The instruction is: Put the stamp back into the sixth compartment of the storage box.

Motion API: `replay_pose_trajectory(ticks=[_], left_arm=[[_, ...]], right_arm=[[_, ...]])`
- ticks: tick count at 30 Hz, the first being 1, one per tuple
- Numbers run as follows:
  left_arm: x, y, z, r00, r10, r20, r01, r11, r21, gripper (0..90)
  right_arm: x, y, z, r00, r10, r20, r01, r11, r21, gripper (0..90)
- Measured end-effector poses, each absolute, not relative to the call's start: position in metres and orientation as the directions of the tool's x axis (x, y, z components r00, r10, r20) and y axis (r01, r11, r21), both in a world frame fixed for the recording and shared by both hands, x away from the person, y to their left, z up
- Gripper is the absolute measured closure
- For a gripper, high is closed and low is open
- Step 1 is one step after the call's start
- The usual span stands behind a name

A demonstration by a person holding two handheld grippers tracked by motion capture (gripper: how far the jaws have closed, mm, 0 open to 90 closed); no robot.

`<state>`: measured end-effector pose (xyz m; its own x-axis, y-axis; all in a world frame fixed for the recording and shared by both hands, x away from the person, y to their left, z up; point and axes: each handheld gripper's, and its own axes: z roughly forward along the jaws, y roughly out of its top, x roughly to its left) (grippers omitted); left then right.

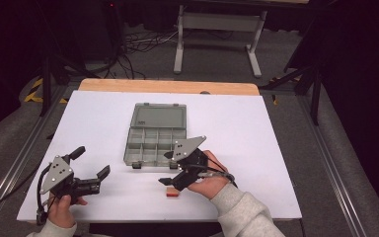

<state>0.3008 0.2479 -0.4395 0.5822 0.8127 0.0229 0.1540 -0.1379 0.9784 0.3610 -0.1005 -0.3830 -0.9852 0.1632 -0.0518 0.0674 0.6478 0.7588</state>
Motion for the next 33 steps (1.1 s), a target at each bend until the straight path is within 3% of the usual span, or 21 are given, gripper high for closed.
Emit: replay_pose_trajectory(ticks=[33], left_arm=[[0.301,0.248,-0.439,0.583,0.812,0.024,0.151,-0.137,0.979,0.8]], right_arm=[[0.36,-0.084,-0.407,-0.997,0.073,0.014,0.07,0.862,0.502,28.4]])
